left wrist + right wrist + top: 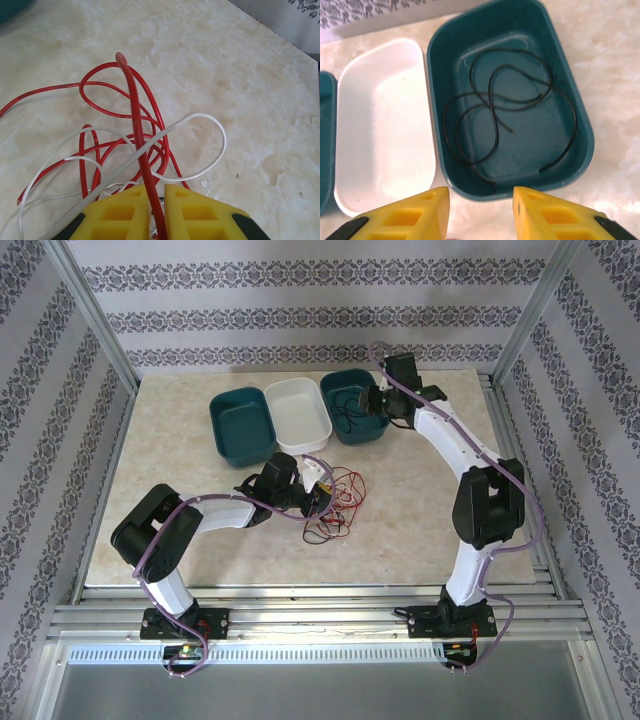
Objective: Untangle the cables
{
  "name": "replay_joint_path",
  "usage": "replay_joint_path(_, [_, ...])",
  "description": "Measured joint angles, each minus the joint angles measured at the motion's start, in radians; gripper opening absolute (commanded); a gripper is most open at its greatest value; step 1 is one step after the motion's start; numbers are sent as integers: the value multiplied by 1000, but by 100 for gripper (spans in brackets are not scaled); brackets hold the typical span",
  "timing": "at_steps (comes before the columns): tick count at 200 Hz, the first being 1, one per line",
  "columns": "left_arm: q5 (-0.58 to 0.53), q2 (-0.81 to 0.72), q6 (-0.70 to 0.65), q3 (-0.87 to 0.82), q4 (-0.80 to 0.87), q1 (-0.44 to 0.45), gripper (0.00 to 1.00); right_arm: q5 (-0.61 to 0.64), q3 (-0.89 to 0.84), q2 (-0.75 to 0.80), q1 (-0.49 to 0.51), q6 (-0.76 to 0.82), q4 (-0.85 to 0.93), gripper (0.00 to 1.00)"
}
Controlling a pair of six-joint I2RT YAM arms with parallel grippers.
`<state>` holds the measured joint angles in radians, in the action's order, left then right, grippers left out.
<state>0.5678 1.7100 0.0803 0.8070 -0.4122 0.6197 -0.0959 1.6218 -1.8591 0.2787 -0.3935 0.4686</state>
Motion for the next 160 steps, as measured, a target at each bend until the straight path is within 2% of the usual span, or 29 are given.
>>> replay_joint_path(44, [-16,-11,18,0,1,0,12,-17,-197,131,27,-19,-36,41])
replay_joint_path(63, [-38,-26,33,5,14,0,8,-11,-295,220,42,-28,-51,41])
replay_joint_path(92, [-88,-28,64,45,80,-2,9,14,-455,384,63,-60,-64,41])
replay_joint_path(160, [-152,-32,187,93,255,-13,9,64,-764,651,220,-241,-29,34])
